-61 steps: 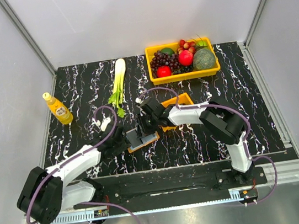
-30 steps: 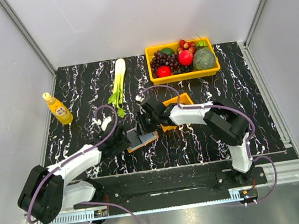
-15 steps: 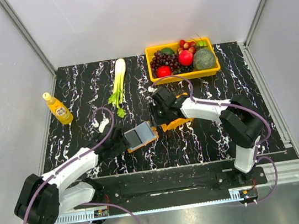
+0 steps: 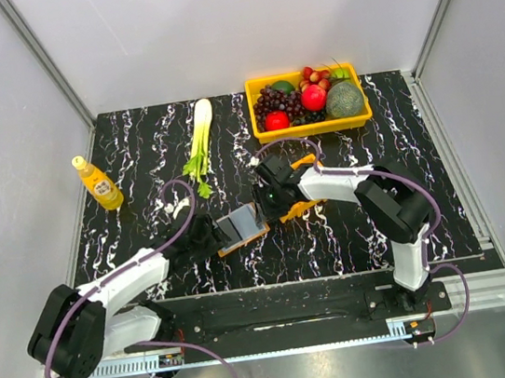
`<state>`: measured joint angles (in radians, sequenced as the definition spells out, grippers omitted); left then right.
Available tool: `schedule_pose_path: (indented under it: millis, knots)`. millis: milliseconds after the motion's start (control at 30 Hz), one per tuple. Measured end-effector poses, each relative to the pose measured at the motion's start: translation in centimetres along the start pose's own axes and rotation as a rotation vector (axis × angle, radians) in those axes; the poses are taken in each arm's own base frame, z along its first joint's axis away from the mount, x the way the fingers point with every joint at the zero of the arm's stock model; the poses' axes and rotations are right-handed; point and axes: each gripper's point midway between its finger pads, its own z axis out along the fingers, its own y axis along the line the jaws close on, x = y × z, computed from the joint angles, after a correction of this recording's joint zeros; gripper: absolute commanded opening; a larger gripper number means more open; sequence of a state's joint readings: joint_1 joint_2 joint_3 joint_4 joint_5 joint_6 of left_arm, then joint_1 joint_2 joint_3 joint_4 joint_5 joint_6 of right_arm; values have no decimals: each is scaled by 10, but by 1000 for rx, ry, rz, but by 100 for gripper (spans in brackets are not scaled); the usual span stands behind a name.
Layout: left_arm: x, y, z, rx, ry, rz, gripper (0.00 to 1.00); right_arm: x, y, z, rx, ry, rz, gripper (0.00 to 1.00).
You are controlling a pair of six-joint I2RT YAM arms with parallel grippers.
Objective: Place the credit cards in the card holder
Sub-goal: Close the card holder at the center of the board.
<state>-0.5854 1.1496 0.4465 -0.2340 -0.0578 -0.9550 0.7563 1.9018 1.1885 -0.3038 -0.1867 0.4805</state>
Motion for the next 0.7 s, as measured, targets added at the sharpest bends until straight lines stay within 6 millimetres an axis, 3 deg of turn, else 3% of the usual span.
schedule_pose_path:
  millis: [400,700]
  knots:
    - [2,-6,2,43,10,-10,51,-5,5,5,-70,-12,49,39]
    - [-1,-12,-10,81,-3,6,53,-7,11,8,-121,-31,57,39]
